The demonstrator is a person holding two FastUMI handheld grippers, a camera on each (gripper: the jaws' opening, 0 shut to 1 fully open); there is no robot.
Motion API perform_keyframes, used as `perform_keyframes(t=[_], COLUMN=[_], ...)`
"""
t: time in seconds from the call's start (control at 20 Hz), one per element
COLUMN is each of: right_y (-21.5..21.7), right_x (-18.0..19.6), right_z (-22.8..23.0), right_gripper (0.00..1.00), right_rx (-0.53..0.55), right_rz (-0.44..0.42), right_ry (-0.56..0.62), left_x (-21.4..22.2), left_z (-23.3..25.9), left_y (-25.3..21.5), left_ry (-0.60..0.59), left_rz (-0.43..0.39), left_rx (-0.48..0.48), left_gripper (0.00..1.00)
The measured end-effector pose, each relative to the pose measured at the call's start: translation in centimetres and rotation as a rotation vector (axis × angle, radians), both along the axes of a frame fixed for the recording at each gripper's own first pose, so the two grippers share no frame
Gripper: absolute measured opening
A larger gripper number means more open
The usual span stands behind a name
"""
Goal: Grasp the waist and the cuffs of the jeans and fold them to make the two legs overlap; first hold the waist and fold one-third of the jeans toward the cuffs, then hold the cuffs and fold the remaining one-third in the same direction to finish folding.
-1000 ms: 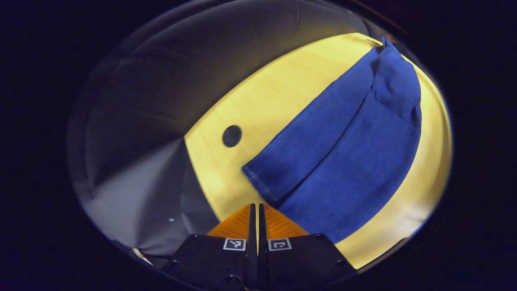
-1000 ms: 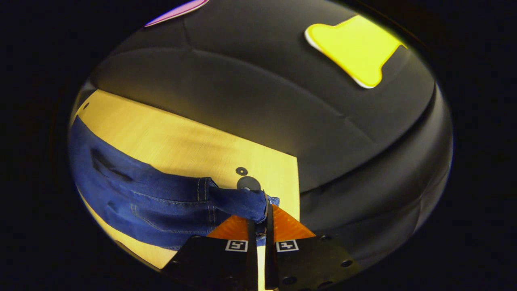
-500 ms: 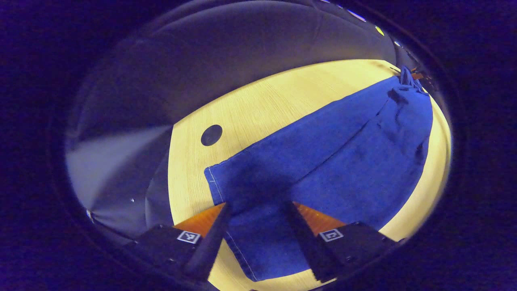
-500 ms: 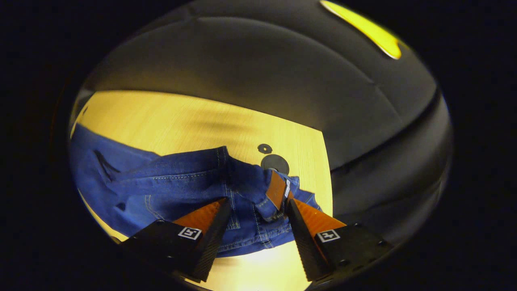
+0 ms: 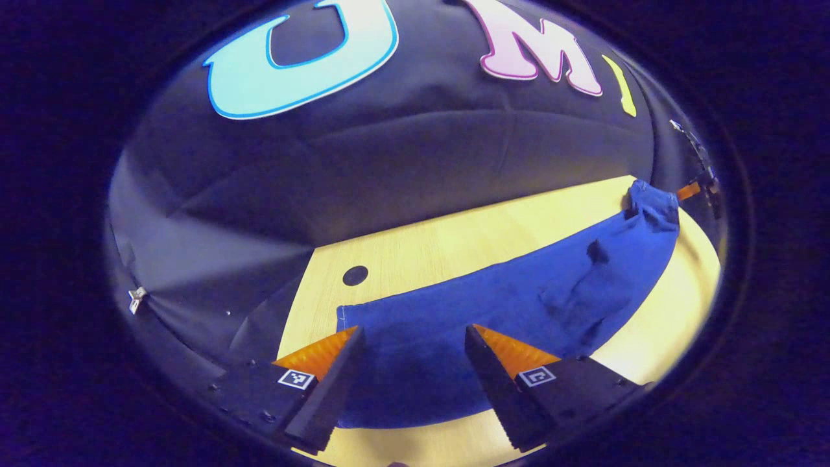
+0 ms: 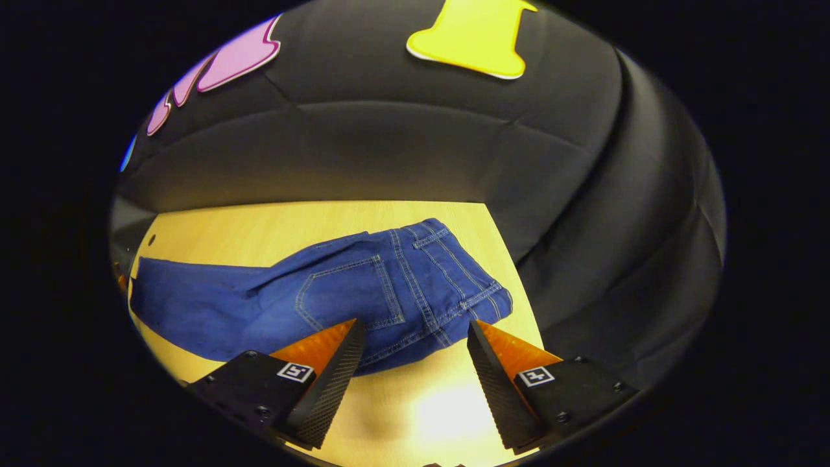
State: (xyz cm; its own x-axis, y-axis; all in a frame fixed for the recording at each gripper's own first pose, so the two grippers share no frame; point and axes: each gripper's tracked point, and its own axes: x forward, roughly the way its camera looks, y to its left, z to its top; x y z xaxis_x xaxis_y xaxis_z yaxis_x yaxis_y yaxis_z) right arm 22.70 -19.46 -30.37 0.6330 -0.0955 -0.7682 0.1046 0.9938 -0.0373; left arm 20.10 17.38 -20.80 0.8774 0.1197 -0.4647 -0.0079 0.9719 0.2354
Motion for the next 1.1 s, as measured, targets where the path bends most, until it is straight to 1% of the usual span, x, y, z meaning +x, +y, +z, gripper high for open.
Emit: perform_keyframes(t=[0.15,0.3,0.4,0.5,0.6,0.65,0.7,0.75,0.8,0.9,0.95,1.1], right_y=[0.1,-0.4,-1.5,-3.3,-4.7,-5.3,-5.8,-6.2,-6.6,-7.3,-7.5,-7.5], right_x=[-1.3,-2.3,-2.0,-2.0,-1.0,-0.4,0.3,0.9,1.2,1.7,2.0,3.6], right_z=[1.3,2.6,2.0,0.5,-1.6,-2.5,-3.4,-4.5,-5.7,-7.9,-8.5,-10.1], right_gripper=[0.98,0.98,0.97,0.98,0.98,0.98,0.98,0.98,0.98,0.98,0.98,0.98], right_rx=[0.058,0.147,0.188,0.162,0.143,0.143,0.148,0.157,0.169,0.19,0.2,0.245], right_rz=[-0.081,-0.212,-0.287,-0.321,-0.349,-0.367,-0.389,-0.411,-0.435,-0.481,-0.499,-0.539], right_ry=[-0.062,-0.112,-0.139,-0.126,-0.119,-0.12,-0.122,-0.115,-0.102,-0.073,-0.065,-0.077], left_x=[-2.2,-4.9,-6.6,-7.9,-8.1,-8.3,-8.0,-8.0,-7.8,-7.3,-7.1,-6.5], left_z=[3.5,7.4,10.1,12.4,13.8,14.3,14.2,14.0,13.6,13.1,12.9,11.5], left_y=[-4.7,-9.7,-12.4,-14.3,-15.3,-15.5,-15.4,-15.5,-15.5,-15.6,-15.8,-15.7], left_ry=[-0.129,-0.263,-0.34,-0.392,-0.421,-0.433,-0.436,-0.43,-0.417,-0.388,-0.375,-0.334], left_rz=[-0.019,-0.016,-0.031,-0.042,-0.057,-0.063,-0.063,-0.066,-0.066,-0.058,-0.058,-0.035], left_rx=[-0.138,-0.26,-0.34,-0.389,-0.438,-0.442,-0.439,-0.428,-0.412,-0.397,-0.404,-0.416], left_gripper=[0.98,0.98,0.99,0.99,1.0,0.92,0.96,0.92,0.96,0.96,0.96,0.96])
